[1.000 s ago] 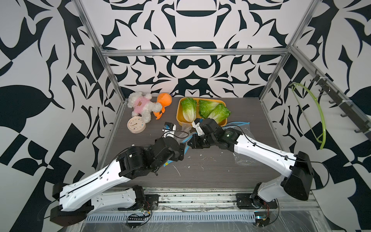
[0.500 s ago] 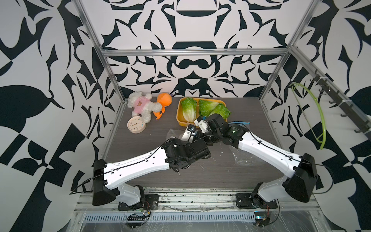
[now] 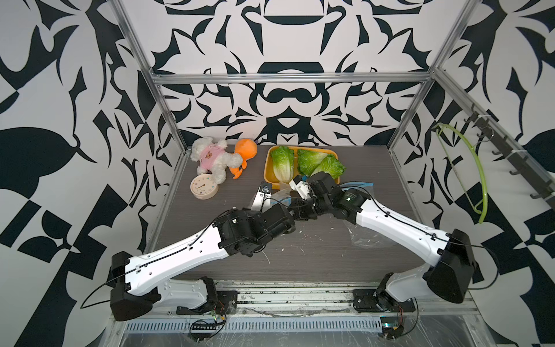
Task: Put the chinese cabbages into a zipper bag and zip it
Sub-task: Open the zipper of the food storage bag.
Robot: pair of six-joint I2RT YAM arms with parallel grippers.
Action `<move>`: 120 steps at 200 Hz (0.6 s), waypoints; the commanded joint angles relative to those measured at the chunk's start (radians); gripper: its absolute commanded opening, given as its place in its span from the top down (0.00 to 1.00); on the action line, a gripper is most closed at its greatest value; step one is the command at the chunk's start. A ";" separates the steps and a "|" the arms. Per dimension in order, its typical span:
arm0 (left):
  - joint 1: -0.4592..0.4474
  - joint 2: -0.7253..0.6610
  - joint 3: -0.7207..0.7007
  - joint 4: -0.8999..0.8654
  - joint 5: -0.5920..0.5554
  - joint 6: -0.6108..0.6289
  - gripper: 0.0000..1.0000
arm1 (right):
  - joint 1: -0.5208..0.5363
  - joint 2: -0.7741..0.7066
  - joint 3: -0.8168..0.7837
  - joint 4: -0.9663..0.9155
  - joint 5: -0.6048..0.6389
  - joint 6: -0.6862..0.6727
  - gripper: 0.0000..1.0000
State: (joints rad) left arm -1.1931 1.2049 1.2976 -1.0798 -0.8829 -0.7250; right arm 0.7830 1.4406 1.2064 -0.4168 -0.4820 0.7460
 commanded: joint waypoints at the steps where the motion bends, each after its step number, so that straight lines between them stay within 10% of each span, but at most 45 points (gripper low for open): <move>1: 0.004 -0.043 0.018 -0.032 -0.016 -0.011 0.96 | 0.019 -0.003 0.044 0.054 0.016 0.007 0.94; 65: 0.012 -0.039 0.223 -0.359 -0.153 -0.265 1.00 | 0.120 0.101 0.161 0.260 0.039 -0.009 0.70; 120: 0.163 -0.064 0.053 -0.021 0.060 -0.059 1.00 | 0.143 0.099 0.080 0.307 0.200 0.027 0.51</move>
State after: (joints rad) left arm -1.0847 1.1584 1.4422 -1.2789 -0.9531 -0.8867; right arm 0.9230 1.5734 1.3392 -0.1944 -0.3901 0.7406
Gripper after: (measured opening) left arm 0.043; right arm 0.473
